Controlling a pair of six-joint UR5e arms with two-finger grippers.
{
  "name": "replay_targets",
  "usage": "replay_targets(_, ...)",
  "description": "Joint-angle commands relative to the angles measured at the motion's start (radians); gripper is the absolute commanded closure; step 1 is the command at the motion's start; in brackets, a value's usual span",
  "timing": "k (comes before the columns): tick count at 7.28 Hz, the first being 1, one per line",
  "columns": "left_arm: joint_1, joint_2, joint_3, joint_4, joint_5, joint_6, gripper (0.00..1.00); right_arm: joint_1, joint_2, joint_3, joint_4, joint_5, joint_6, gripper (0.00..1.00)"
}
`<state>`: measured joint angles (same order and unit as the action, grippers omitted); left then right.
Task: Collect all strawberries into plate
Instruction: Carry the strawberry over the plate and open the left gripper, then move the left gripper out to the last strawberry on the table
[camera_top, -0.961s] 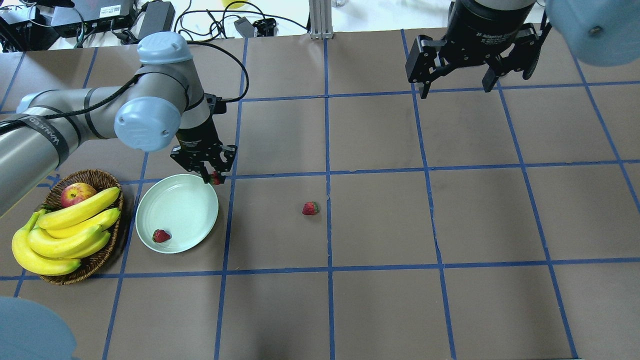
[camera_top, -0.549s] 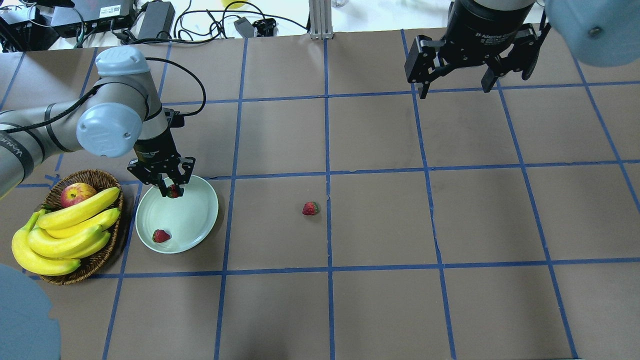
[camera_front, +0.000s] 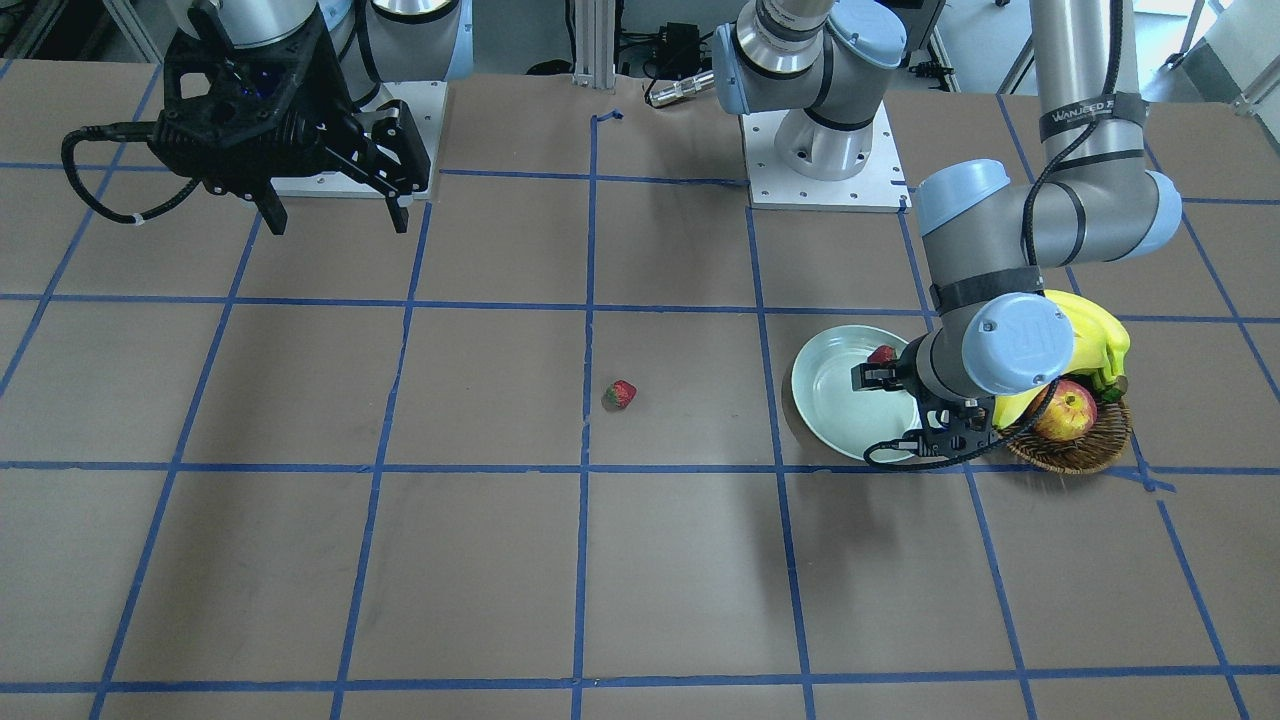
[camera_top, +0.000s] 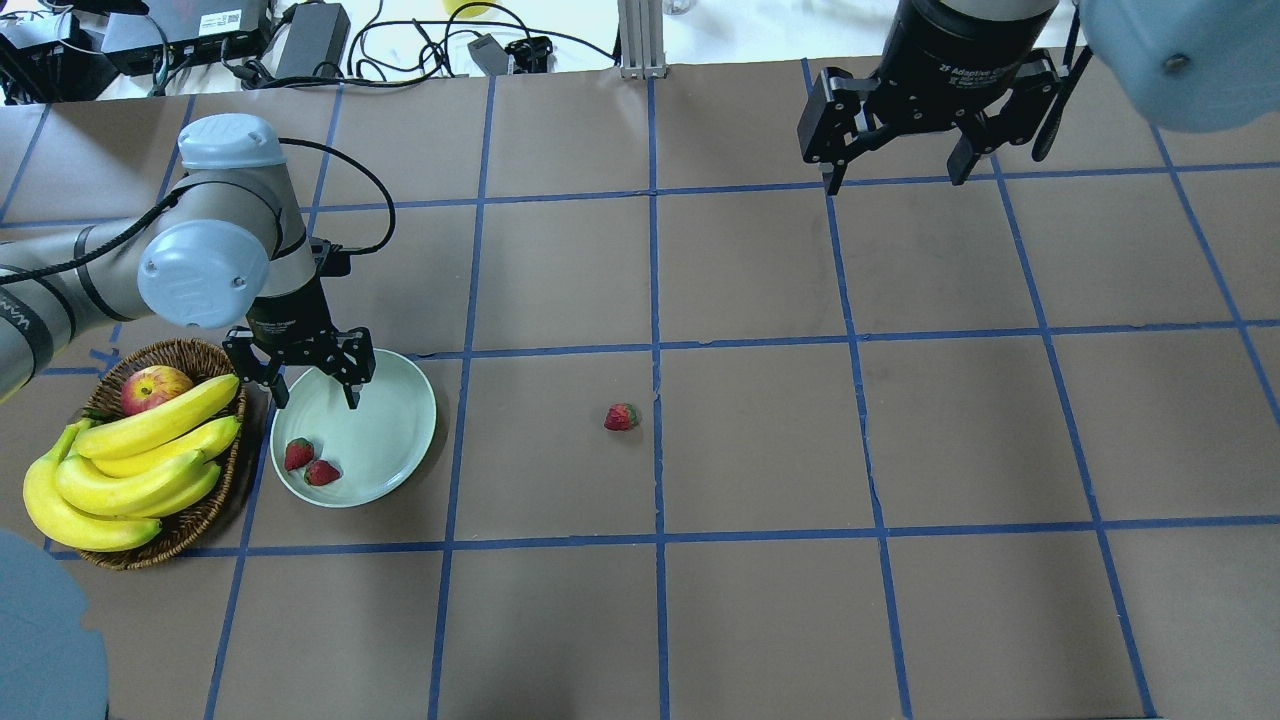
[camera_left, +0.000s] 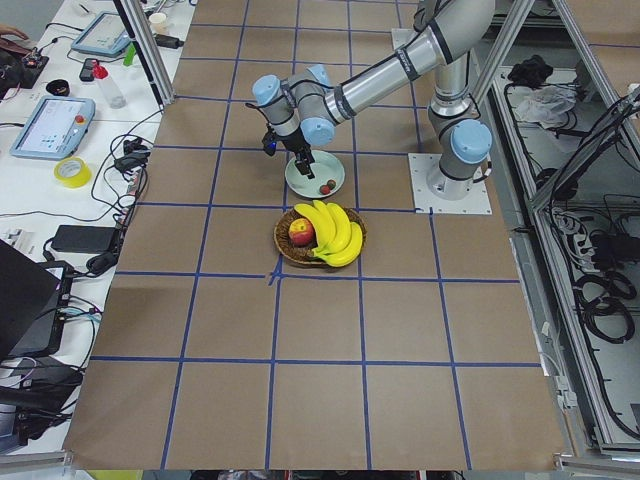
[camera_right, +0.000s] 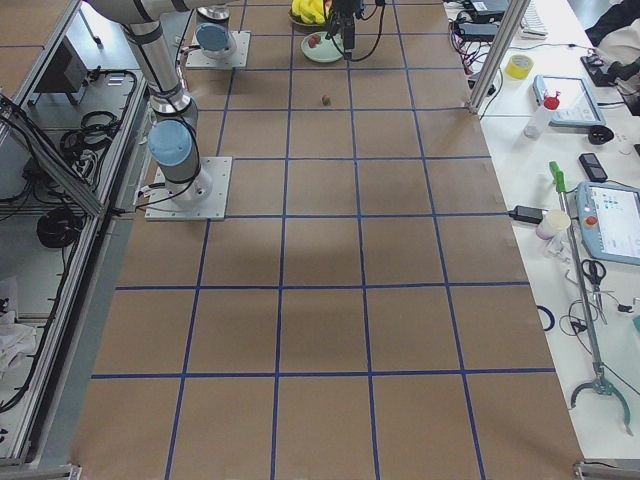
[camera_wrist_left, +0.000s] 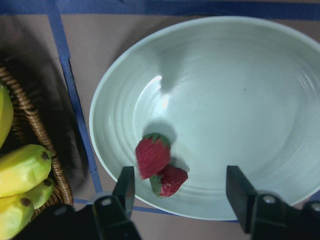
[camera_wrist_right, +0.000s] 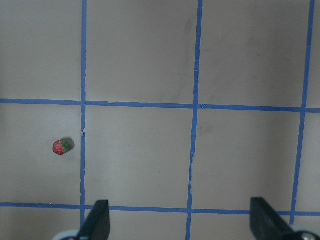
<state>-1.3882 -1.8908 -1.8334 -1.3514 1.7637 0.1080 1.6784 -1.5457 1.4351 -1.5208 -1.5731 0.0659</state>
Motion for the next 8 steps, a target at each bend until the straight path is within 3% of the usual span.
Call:
replay_targets(1,-0.037,0.025,0.028,0.0,-0.102,-0.013,0.0,0.0,0.001,0.001,-0.004,-0.004,0.003,0.0)
replay_targets(2,-0.057,0.035,0.031,0.005,-0.222,-0.046,0.0,0.0,-0.001,0.001,-0.004,-0.004,0.005,0.0)
replay_targets(4,-0.147,0.03,0.029,0.029,-0.26,-0.224,0.0,-0.002,-0.002,0.002,-0.004,-0.004,0.005,0.0)
replay_targets(6,-0.311,0.012,0.026,0.154,-0.276,-0.385,0.0,-0.002,0.001,0.002,-0.004,-0.001,0.005,0.0)
replay_targets(8,-0.418,-0.013,0.022,0.227,-0.277,-0.224,0.0,-0.003,0.001,0.002,-0.002,-0.004,-0.005,0.0)
